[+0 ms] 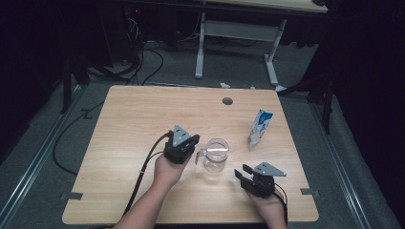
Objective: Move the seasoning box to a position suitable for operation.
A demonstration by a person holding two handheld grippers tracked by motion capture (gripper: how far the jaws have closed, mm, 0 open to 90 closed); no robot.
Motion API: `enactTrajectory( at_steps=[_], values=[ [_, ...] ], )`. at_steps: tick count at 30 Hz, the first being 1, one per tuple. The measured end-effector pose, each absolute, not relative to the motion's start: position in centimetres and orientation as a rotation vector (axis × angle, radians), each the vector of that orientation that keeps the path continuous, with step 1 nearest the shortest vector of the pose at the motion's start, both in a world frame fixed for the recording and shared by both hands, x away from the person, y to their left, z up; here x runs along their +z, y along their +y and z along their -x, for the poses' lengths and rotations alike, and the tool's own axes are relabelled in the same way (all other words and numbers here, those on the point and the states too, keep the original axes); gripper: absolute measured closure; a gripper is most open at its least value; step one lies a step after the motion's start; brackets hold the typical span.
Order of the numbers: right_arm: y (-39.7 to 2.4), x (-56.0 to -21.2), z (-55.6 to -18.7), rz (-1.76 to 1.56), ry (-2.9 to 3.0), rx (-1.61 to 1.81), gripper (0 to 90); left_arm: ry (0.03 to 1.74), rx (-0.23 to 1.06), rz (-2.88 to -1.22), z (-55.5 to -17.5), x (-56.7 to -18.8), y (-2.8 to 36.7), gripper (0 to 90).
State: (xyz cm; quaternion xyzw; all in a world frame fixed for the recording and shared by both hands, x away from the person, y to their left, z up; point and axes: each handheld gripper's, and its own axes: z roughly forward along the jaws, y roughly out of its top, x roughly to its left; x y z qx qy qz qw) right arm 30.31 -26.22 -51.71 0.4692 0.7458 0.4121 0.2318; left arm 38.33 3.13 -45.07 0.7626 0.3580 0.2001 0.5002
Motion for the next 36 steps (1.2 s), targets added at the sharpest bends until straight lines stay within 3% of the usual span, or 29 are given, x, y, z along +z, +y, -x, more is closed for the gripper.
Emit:
enactTrajectory(
  at_steps=[1,2,3,9,17,28,36],
  values=[
    [-26.2,-51.6,-30.4,-1.283,2.036,1.132,84.5,0.882,0.481,-1.861,-37.5,-45.7,4.8,86.5],
    [-26.2,-51.6,-30.4,-1.283,2.036,1.132,84.5,0.882,0.481,-1.861,-37.5,-45.7,4.8,85.8],
    [-26.1,-51.5,-31.0,-1.288,2.001,1.140,90.0,0.892,0.489,-1.875,-37.0,-46.2,5.8,85.4],
    [-24.9,-51.4,-33.6,-1.300,1.961,1.112,90.0,0.985,0.458,-1.887,-33.6,-50.0,11.8,83.7],
    [-22.9,-50.9,-35.7,-1.208,1.997,1.089,90.0,1.033,0.480,-1.821,-31.4,-51.9,14.7,79.6],
    [-18.5,-50.5,-33.2,-1.077,2.086,1.128,90.0,1.035,0.438,-1.818,-31.6,-51.8,14.4,83.4],
    [-19.3,-51.0,-32.4,-1.078,2.083,1.150,88.1,0.963,0.412,-1.864,-33.0,-51.3,9.2,87.5]
  ],
)
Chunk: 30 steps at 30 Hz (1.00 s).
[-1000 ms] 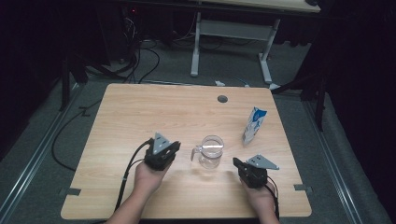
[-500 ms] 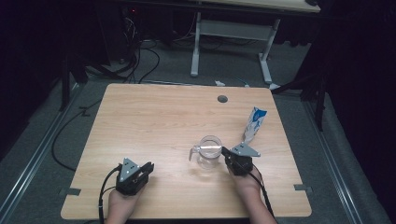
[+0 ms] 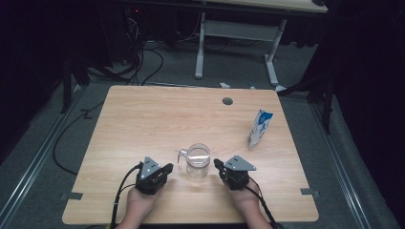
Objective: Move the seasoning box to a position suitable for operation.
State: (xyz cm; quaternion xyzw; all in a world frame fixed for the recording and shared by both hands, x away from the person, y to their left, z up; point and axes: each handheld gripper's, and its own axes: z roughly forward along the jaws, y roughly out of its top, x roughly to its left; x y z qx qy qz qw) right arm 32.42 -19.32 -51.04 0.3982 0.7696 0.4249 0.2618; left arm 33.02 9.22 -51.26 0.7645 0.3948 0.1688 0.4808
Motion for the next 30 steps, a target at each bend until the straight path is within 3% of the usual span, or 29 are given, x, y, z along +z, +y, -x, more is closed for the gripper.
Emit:
enactTrajectory(
  at_steps=[5,15,21,30],
  values=[
    [-21.9,-51.3,-31.1,-1.116,2.041,1.204,87.7,0.963,0.423,-1.879,-34.3,-51.3,6.9,90.0],
    [-22.6,-51.2,-30.9,-1.101,2.045,1.205,86.3,0.963,0.458,-1.860,-36.8,-50.7,6.5,90.0],
    [-22.9,-51.1,-30.9,-1.112,2.040,1.209,84.7,0.945,0.445,-1.858,-36.0,-50.9,7.2,89.9],
    [-22.9,-51.5,-31.1,-1.128,2.057,1.192,84.5,0.943,0.469,-1.813,-34.9,-48.7,8.2,78.4]
  ],
)
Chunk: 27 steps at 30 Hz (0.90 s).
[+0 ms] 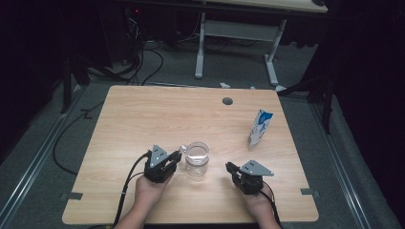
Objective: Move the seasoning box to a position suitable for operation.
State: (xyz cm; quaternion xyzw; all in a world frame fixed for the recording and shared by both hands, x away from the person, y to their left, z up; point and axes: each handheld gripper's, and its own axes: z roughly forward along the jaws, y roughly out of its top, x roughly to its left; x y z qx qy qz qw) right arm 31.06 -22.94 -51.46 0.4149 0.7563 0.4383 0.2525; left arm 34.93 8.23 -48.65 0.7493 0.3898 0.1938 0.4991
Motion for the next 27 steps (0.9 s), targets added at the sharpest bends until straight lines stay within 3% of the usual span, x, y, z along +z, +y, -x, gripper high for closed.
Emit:
enactTrajectory(
  at_steps=[4,8,16,27],
  values=[
    [-23.1,-51.5,-31.2,-1.138,2.054,1.186,87.5,0.935,0.477,-1.798,-35.0,-47.7,8.5,67.2],
    [-23.2,-51.6,-31.3,-1.157,2.061,1.179,88.5,0.895,0.550,-1.808,-34.9,-46.7,8.1,67.4],
    [-23.3,-51.6,-31.4,-1.172,2.069,1.198,84.9,0.908,0.503,-1.796,-36.3,-46.3,7.9,68.3],
    [-23.4,-51.5,-31.4,-1.166,2.072,1.198,82.2,0.906,0.496,-1.821,-37.1,-45.6,6.9,87.3]
  ],
)
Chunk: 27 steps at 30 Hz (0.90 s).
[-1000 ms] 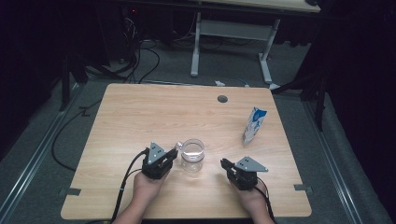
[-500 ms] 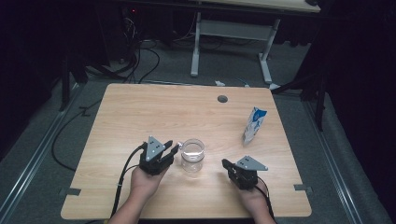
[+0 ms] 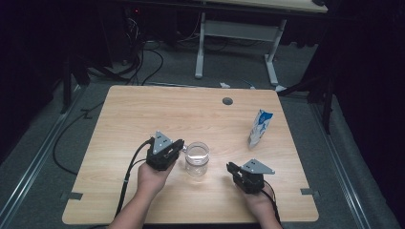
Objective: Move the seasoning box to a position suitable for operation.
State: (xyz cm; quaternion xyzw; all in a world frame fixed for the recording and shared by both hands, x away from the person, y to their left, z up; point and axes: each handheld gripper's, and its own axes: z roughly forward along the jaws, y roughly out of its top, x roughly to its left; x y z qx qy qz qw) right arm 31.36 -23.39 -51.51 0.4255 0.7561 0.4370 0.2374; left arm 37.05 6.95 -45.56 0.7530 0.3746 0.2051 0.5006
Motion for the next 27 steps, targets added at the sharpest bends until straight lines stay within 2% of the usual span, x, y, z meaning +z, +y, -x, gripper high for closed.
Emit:
enactTrajectory(
  at_steps=[3,15,27],
  values=[
    [-23.41,-51.47,-31.34,-1.166,2.072,1.200,81.9,0.920,0.527,-1.825,-37.15,-45.47,6.67,89.9],
    [-23.28,-51.46,-31.34,-1.167,2.080,1.208,79.8,0.920,0.529,-1.827,-37.23,-45.93,6.48,90.0],
    [-22.92,-51.21,-31.10,-1.131,2.079,1.217,86.5,0.920,0.539,-1.811,-37.09,-46.14,6.46,90.0]
  ],
)
